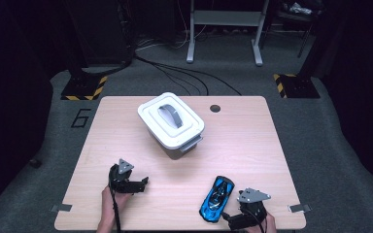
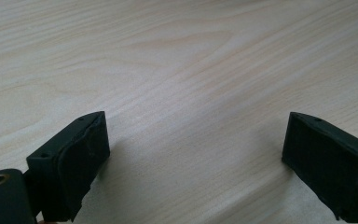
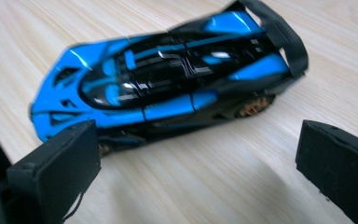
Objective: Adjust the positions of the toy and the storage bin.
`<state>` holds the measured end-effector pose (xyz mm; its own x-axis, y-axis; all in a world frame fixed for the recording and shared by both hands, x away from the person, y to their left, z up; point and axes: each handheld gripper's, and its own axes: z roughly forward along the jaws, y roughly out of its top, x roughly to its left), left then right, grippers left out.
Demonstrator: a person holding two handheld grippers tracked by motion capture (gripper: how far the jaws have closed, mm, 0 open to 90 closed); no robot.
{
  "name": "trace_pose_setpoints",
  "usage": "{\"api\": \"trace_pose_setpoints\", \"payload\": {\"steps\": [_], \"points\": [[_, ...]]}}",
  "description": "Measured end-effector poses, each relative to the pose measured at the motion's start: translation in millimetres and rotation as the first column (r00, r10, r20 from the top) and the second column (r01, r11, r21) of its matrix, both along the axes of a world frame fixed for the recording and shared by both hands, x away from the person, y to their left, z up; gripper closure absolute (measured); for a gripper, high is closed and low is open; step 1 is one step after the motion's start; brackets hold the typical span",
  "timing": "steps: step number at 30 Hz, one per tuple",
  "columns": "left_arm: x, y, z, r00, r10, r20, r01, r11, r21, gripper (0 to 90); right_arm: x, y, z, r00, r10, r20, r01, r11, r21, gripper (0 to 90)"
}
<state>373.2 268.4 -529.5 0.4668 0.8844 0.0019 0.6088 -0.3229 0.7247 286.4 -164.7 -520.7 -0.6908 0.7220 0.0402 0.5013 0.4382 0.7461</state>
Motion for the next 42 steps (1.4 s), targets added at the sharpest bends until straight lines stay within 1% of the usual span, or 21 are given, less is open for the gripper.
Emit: {"api": "trace_pose_setpoints", "payload": {"steps": [2, 4, 5, 8, 9, 11, 12, 15, 16, 18, 21, 24, 25, 29, 31, 34, 37, 38, 40, 41, 42], "points": [[0.0, 0.0, 0.0, 1.0, 0.0, 0.0, 0.0, 1.0, 0.001, 7.4, -1.5, 1.9, 1.0, 1.0, 0.01, 0.001, -0.01, 1.0, -0.004, 0.0], [-0.2, -0.2, -0.1, 1.0, 0.003, 0.0, -0.003, 1.0, -0.002, 7.4, -3.3, 2.0, 0.5, 0.9992, 0.04, 0.002, -0.04, 0.999, -0.005, 0.0], [-0.2, -0.3, -0.1, 1.0, 0.004, -0.001, -0.004, 1.0, -0.003, 7.4, -3.9, 2.3, -0.1, 0.9991, 0.042, 0.0, -0.042, 0.999, -0.006, 0.0], [-0.2, -0.3, -0.2, 1.0, 0.004, 0.0, -0.004, 1.0, -0.004, 7.4, -7.6, 5.7, -2.6, 0.9978, 0.066, -0.003, -0.066, 0.998, 0.01, 0.0], [-0.1, -0.2, -0.1, 1.0, 0.003, 0.0, -0.003, 1.0, -0.002, 7.4, -7.5, 7.3, -3.0, 0.9968, 0.079, -0.002, -0.079, 0.997, 0.005, 0.0], [0.0, -0.1, 0.0, 1.0, 0.001, 0.0, -0.001, 1.0, -0.001, 7.4, -7.0, 11.6, -4.0, 0.9967, 0.081, -0.008, -0.081, 0.997, -0.001, 0.0], [-0.1, -0.2, -0.1, 1.0, 0.003, 0.0, -0.003, 1.0, -0.002, 7.4, -5.6, 15.2, -5.1, 0.996, 0.089, -0.006, -0.089, 0.996, -0.021, 0.0], [-0.1, -0.2, -0.1, 1.0, 0.003, 0.0, -0.003, 1.0, -0.002, 7.4, -2.4, 21.8, -6.3, 0.9969, 0.079, 0.0, -0.078, 0.996, -0.044, 0.0], [0.0, 0.0, 0.0, 1.0, 0.0, 0.0, 0.0, 1.0, 0.0, 7.4, -0.5, 21.3, -5.8, 0.9969, 0.079, 0.009, -0.078, 0.996, -0.04, 0.0], [0.0, 0.0, 0.0, 1.0, 0.0, 0.001, 0.0, 1.0, 0.0, 7.4, 1.9, 20.0, -4.5, 0.9973, 0.073, 0.003, -0.073, 0.997, -0.019, 0.0], [0.0, 0.0, 0.0, 1.0, 0.0, 0.0, 0.0, 1.0, 0.0, 7.4, 5.0, 21.3, 0.3, 0.9974, 0.071, 0.014, -0.071, 0.997, -0.007, 0.0], [0.1, -0.4, -0.7, 1.0, 0.004, 0.009, -0.004, 1.0, -0.003, 7.4, 9.4, 27.0, 4.6, 0.9977, 0.058, 0.036, -0.057, 0.998, -0.034, 0.0], [0.0, -0.4, -0.6, 1.0, 0.004, 0.007, -0.004, 1.0, -0.004, 7.4, 10.6, 26.7, 5.2, 0.9974, 0.061, 0.038, -0.059, 0.998, -0.038, 0.0], [0.0, -0.4, -0.8, 0.9999, 0.004, 0.01, -0.004, 1.0, -0.004, 7.5, 8.8, 19.9, 4.1, 0.9968, 0.075, 0.029, -0.075, 0.997, -0.007, 0.7], [0.0, -0.5, -0.8, 0.9999, 0.005, 0.01, -0.004, 1.0, -0.004, 7.5, 3.8, 13.7, 5.1, 0.9963, 0.077, 0.038, -0.076, 0.997, -0.031, 1.4], [0.0, -0.4, -0.8, 0.9999, 0.004, 0.01, -0.004, 1.0, -0.004, 7.5, 2.5, 2.7, 2.7, 0.9974, 0.069, 0.02, -0.068, 0.997, -0.036, 1.4], [0.0, -0.5, -0.8, 0.9999, 0.005, 0.01, -0.005, 1.0, -0.004, 7.5, 6.3, -2.3, 0.9, 0.9987, 0.052, 0.004, -0.052, 0.998, -0.038, 0.9], [0.0, -0.5, -0.8, 0.9999, 0.004, 0.01, -0.004, 1.0, -0.004, 7.5, 8.0, -1.8, 1.3, 0.9984, 0.056, 0.006, -0.056, 0.998, -0.038, 0.7], [0.0, -0.4, -0.7, 1.0, 0.005, 0.008, -0.005, 1.0, -0.005, 7.5, 10.4, -1.3, 2.5, 0.9976, 0.068, -0.01, -0.068, 0.997, -0.023, 1.8], [-0.2, -0.6, -0.8, 0.9999, 0.007, 0.01, -0.007, 1.0, -0.006, 7.6, 11.7, -3.0, 3.0, 0.9969, 0.079, -0.006, -0.079, 0.997, -0.025, 4.5], [-0.4, -0.6, -0.9, 0.9999, 0.007, 0.01, -0.007, 1.0, -0.007, 7.6, 12.4, -4.9, 3.3, 0.9964, 0.085, -0.005, -0.085, 0.996, -0.024, 4.9]]}}
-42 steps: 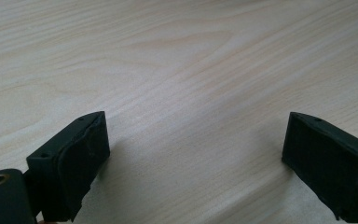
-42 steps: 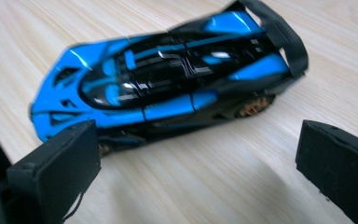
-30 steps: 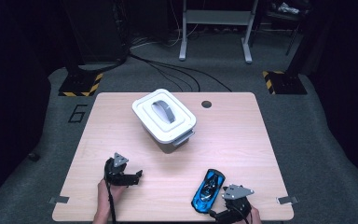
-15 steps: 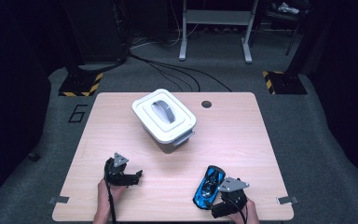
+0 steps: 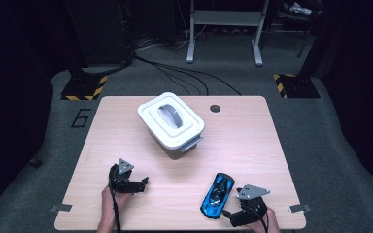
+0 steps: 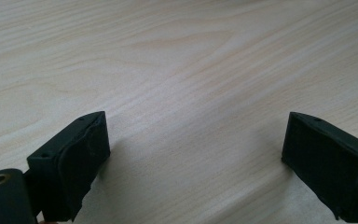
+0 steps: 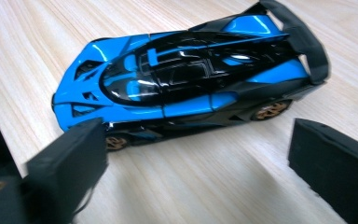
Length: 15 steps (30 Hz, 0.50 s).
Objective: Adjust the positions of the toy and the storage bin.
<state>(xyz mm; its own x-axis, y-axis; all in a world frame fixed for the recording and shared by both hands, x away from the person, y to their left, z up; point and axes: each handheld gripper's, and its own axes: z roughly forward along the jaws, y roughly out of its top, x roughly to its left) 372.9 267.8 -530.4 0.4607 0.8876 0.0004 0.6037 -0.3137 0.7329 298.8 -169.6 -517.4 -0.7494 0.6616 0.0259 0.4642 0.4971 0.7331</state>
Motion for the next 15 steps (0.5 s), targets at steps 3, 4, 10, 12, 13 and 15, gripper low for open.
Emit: {"api": "trace_pose_setpoints", "payload": {"steps": [3, 4, 10, 12, 13, 15], "points": [[0.0, 0.0, 0.0, 1.0, 0.0, 0.0, 0.0, 1.0, 0.0, 7.6, -0.2, -2.9, -0.5, 1.0, 0.0, -0.004, 0.0, 1.0, -0.023, 4.2], [0.0, 0.0, 0.0, 1.0, 0.0, 0.0, 0.0, 1.0, 0.0, 7.6, -0.6, -0.6, -1.4, 1.0, -0.003, -0.004, 0.003, 1.0, -0.028, 3.4], [0.0, 0.0, 0.0, 1.0, 0.0, 0.0, 0.0, 1.0, 0.0, 7.6, 5.6, 4.9, 1.1, 0.9999, 0.0, -0.01, 0.0, 1.0, -0.007, 2.0], [0.0, 0.0, 0.0, 1.0, 0.0, 0.0, 0.0, 1.0, 0.0, 7.6, 5.7, 5.0, 0.7, 0.9998, 0.017, -0.008, -0.017, 1.0, -0.008, 3.8], [-0.1, 0.0, 0.0, 1.0, -0.001, 0.0, 0.001, 1.0, 0.0, 7.6, 4.5, 4.7, 0.3, 0.9997, 0.023, -0.004, -0.023, 1.0, -0.012, 4.7], [0.0, 0.0, 0.0, 1.0, 0.0, 0.0, 0.0, 1.0, 0.0, 7.6, 0.7, 3.6, -0.5, 0.9995, 0.031, -0.005, -0.031, 0.999, -0.023, 5.6]]}}
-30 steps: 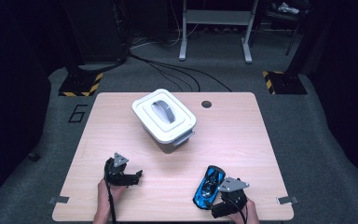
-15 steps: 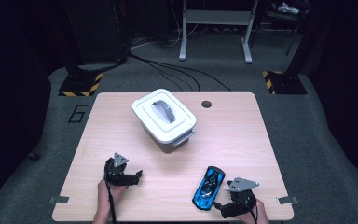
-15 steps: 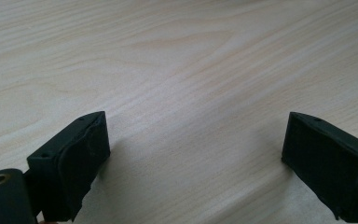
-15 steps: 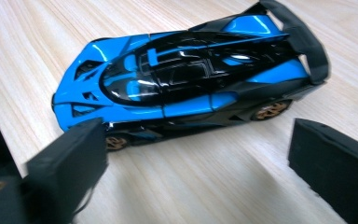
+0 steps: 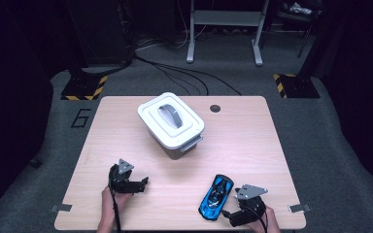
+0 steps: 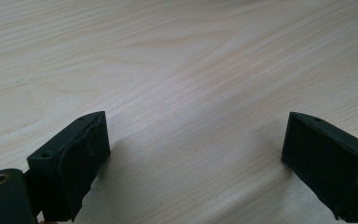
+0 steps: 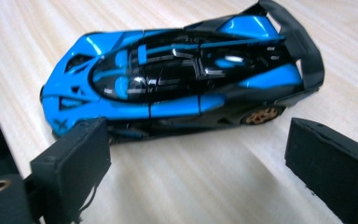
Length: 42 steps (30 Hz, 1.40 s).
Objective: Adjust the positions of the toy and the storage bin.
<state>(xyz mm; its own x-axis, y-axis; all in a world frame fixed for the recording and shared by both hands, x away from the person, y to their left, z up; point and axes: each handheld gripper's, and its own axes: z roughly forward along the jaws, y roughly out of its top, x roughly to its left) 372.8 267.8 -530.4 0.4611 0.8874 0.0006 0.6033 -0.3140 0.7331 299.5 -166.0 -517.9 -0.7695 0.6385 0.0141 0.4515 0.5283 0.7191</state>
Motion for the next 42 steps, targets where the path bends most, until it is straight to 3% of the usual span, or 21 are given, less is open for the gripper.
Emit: {"api": "trace_pose_setpoints", "payload": {"steps": [10, 18, 30, 42], "points": [[0.0, 0.0, 0.0, 1.0, 0.0, 0.0, 0.0, 1.0, 0.0, 7.6, -3.9, 13.0, -1.2, 0.9999, -0.011, 0.013, 0.01, 1.0, 0.026, 0.0], [0.0, 0.1, 0.0, 1.0, 0.0, 0.0, 0.0, 1.0, 0.0, 7.6, -4.3, 16.7, -1.7, 0.9974, -0.062, 0.037, 0.06, 0.997, 0.051, 0.0], [-0.1, 0.1, 0.1, 1.0, 0.0, -0.003, 0.0, 1.0, 0.0, 7.6, -0.3, 29.3, -4.2, 0.9896, -0.143, 0.016, 0.14, 0.984, 0.109, 0.0], [0.0, -0.3, 0.1, 1.0, 0.002, -0.004, -0.002, 1.0, -0.001, 7.6, 10.9, 47.4, -4.3, 0.9847, -0.174, 0.011, 0.172, 0.979, 0.11, 0.0]]}}
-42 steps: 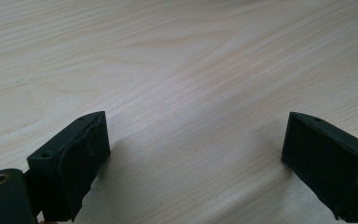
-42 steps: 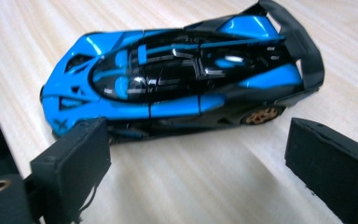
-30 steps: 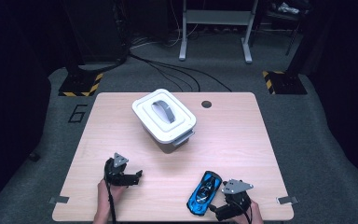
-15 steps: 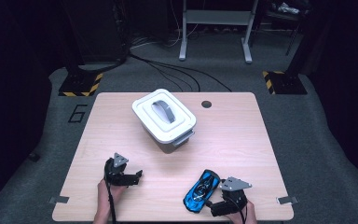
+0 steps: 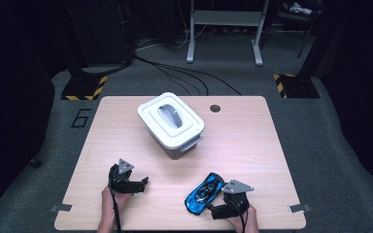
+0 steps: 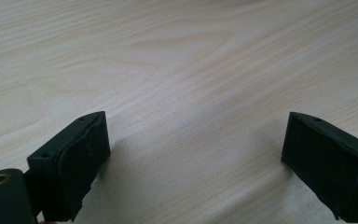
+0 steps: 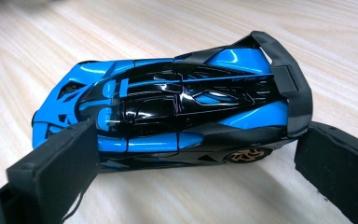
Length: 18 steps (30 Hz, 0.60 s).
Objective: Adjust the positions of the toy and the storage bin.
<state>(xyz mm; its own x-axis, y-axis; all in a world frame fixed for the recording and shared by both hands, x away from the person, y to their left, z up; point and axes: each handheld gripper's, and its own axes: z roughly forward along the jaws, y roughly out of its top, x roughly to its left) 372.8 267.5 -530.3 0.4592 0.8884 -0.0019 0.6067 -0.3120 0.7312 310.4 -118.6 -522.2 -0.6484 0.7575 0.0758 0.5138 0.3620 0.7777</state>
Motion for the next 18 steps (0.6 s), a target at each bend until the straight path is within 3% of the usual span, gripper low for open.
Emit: {"api": "trace_pose_setpoints", "payload": {"steps": [5, 6, 8, 9, 13, 18], "points": [[0.5, -1.5, -0.1, 1.0, 0.007, 0.003, -0.007, 1.0, 0.002, 7.5, 12.9, 13.0, 3.3, 0.9997, -0.019, -0.016, 0.019, 1.0, 0.008, 1.5], [0.3, -1.1, 0.0, 1.0, 0.003, 0.006, -0.003, 1.0, 0.005, 7.7, 16.8, 21.6, 2.1, 0.9989, -0.038, 0.028, 0.039, 0.999, -0.032, 0.0], [0.2, -1.3, 0.0, 1.0, 0.0, 0.006, 0.0, 1.0, 0.004, 8.2, 23.0, 27.4, 4.5, 0.9996, -0.027, 0.01, 0.027, 1.0, 0.009, 0.0], [0.2, -1.3, 0.0, 1.0, -0.001, 0.006, 0.001, 1.0, 0.003, 8.4, 24.7, 31.4, 6.1, 0.9991, -0.037, 0.022, 0.037, 0.999, 0.015, 0.0], [0.0, -1.3, -0.1, 1.0, -0.004, 0.005, 0.004, 1.0, 0.001, 8.4, 34.3, 53.1, 10.2, 0.9996, -0.024, 0.018, 0.024, 1.0, -0.008, 0.0], [0.0, -1.2, -0.1, 1.0, -0.005, 0.008, 0.005, 1.0, 0.002, 8.5, 38.0, 51.5, 10.1, 0.9998, -0.017, 0.012, 0.017, 1.0, -0.002, 0.0]]}}
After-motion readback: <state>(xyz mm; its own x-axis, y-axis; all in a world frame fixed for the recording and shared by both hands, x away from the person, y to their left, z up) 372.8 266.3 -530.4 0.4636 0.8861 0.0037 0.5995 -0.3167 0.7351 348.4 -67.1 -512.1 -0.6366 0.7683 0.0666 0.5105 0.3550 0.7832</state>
